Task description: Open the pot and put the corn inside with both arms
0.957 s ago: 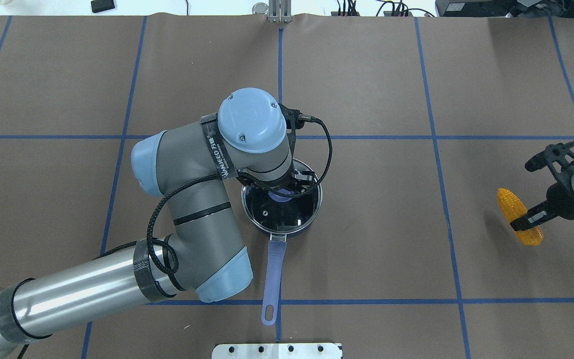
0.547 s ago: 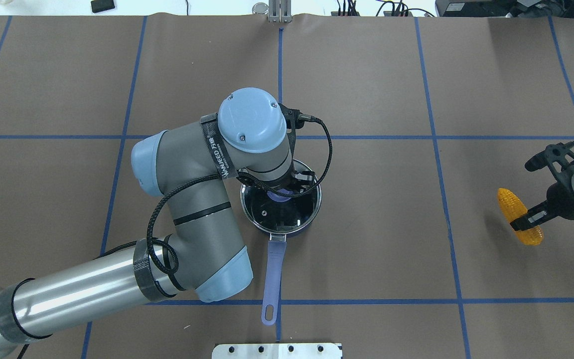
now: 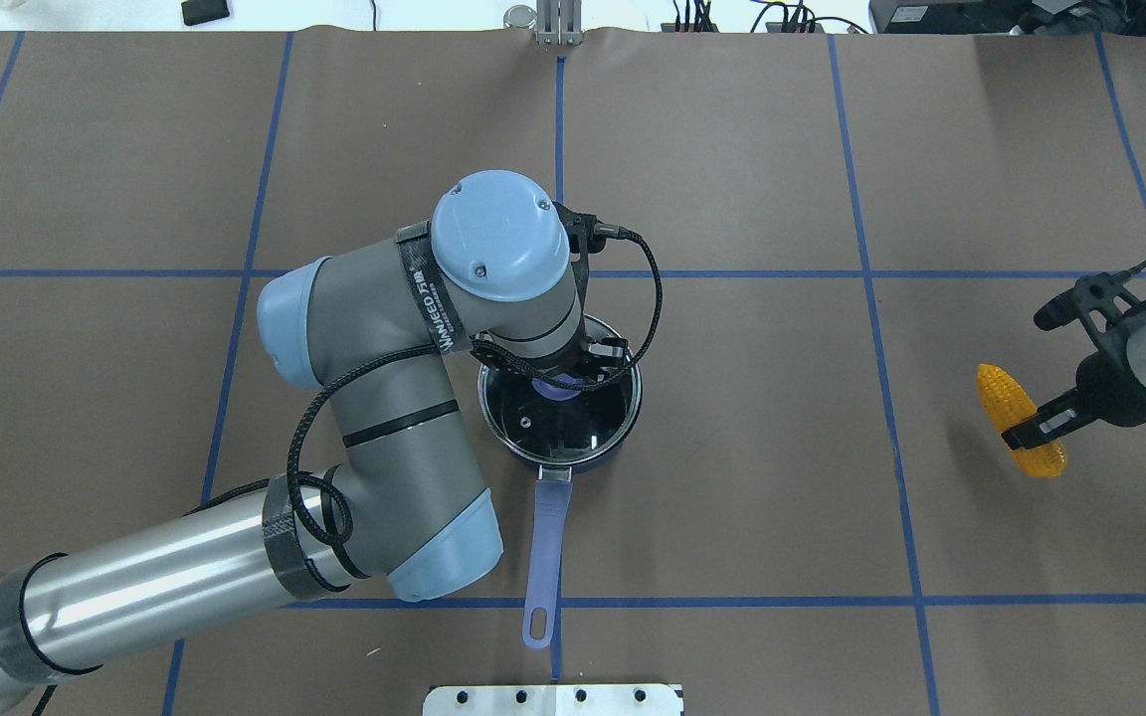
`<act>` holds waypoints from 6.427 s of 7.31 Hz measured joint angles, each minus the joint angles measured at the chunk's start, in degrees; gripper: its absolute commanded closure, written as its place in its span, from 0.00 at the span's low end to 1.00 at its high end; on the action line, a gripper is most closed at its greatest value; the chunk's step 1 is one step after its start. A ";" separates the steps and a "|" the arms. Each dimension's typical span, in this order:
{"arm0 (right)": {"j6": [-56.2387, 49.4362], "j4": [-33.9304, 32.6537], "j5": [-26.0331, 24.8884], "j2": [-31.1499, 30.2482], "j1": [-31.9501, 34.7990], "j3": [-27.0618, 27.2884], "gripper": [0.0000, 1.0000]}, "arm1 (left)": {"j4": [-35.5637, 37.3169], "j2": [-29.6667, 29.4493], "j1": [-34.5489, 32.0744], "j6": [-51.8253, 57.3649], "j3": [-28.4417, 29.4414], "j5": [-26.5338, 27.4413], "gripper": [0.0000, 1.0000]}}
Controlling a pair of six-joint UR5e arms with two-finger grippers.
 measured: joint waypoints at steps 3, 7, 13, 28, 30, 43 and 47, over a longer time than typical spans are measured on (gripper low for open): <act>0.68 -0.51 5.00 6.04 0.30 -0.12 0.55 | 0.13 0.15 -3.21 0.71 -0.42 -5.01 0.44; 12.44 -9.76 7.02 26.28 -4.14 -0.33 0.55 | -0.08 4.93 -10.05 8.06 -3.15 -10.40 0.44; 17.77 -14.72 -5.35 47.42 -15.79 -10.02 0.20 | -1.67 16.93 -22.76 27.76 -5.58 -17.83 0.44; 15.80 -14.31 -5.05 46.89 -9.37 -10.01 0.00 | -26.65 42.27 -27.85 39.54 0.81 -23.67 0.13; 15.80 -14.31 -5.06 46.87 -9.34 -10.00 0.00 | -26.70 41.95 -27.79 39.24 0.89 -24.78 0.02; 10.86 -14.88 -5.99 23.23 11.12 -3.59 0.00 | -3.71 43.05 -53.82 71.04 1.73 -26.82 0.00; -8.84 -28.82 -1.90 13.86 25.79 -2.81 0.00 | -3.86 45.74 -54.72 71.79 1.38 -27.09 0.00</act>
